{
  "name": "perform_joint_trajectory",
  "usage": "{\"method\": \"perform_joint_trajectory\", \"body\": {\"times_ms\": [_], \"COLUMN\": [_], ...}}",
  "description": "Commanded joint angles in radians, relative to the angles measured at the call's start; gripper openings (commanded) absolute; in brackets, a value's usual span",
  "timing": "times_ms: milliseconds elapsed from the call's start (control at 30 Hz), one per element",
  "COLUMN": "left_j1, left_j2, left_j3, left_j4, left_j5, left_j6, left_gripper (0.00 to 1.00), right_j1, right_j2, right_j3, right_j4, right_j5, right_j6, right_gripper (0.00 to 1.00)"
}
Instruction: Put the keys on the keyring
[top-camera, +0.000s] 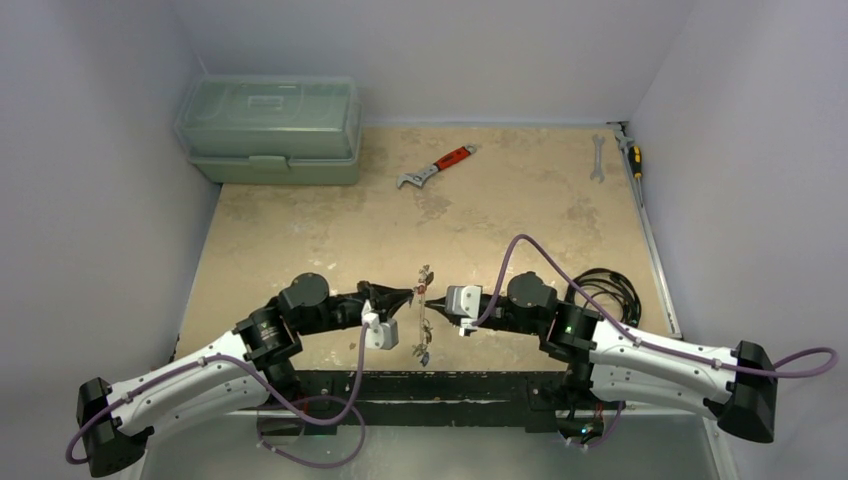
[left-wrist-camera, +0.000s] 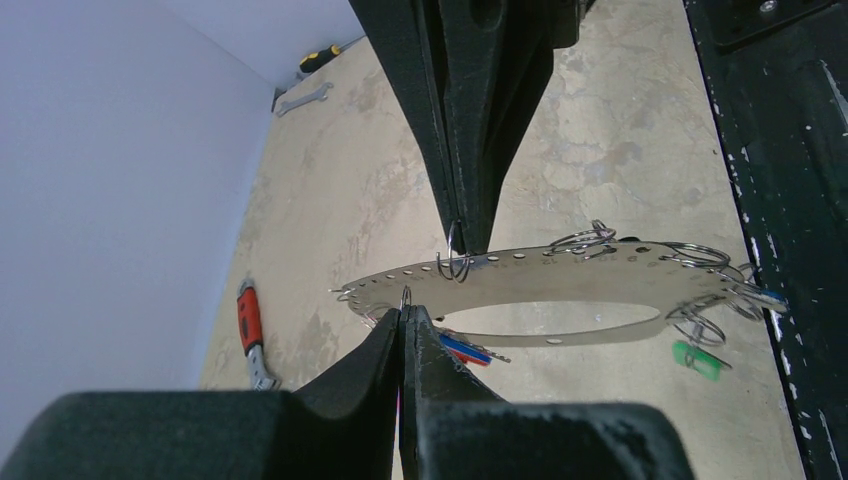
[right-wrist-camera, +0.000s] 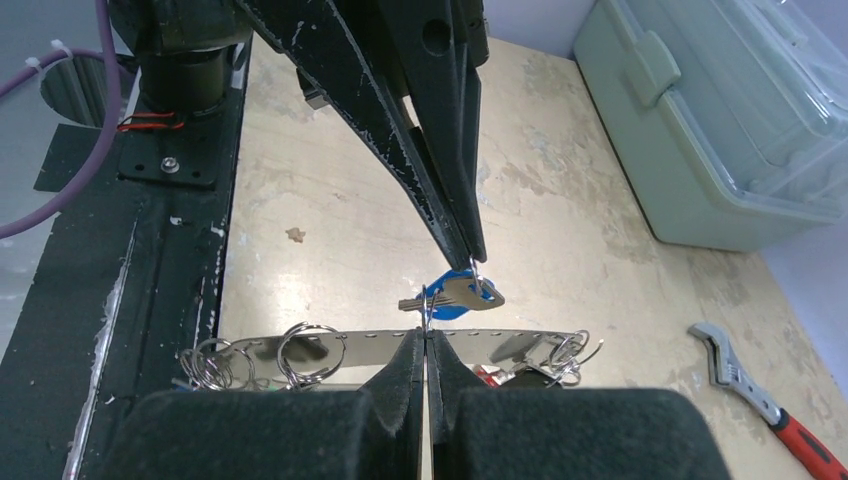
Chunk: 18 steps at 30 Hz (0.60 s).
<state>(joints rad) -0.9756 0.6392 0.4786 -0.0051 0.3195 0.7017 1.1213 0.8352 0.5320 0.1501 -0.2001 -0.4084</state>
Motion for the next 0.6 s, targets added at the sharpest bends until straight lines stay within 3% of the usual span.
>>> {"method": "perform_joint_trajectory", "body": {"times_ms": [0, 567], "left_j1": [0.005, 0.004], "left_j2": [-0.013, -0.024], "left_j3": [-0.016, -0.015], "left_j4": [0.04, 0.039], "left_j5": [0.05, 0.092], "left_j6": [0.033, 0.04], "left_gripper": [0.0, 0.0], "right_j1": [0.007, 0.007], "right_j2": [-0.002, 0.034], "right_j3": [0.0, 0.004], "right_j4": [0.098, 0.097], "right_j5": [-0.006, -0.007], "right_j6": [0.014, 0.022], "right_gripper": [0.0, 0.0]}}
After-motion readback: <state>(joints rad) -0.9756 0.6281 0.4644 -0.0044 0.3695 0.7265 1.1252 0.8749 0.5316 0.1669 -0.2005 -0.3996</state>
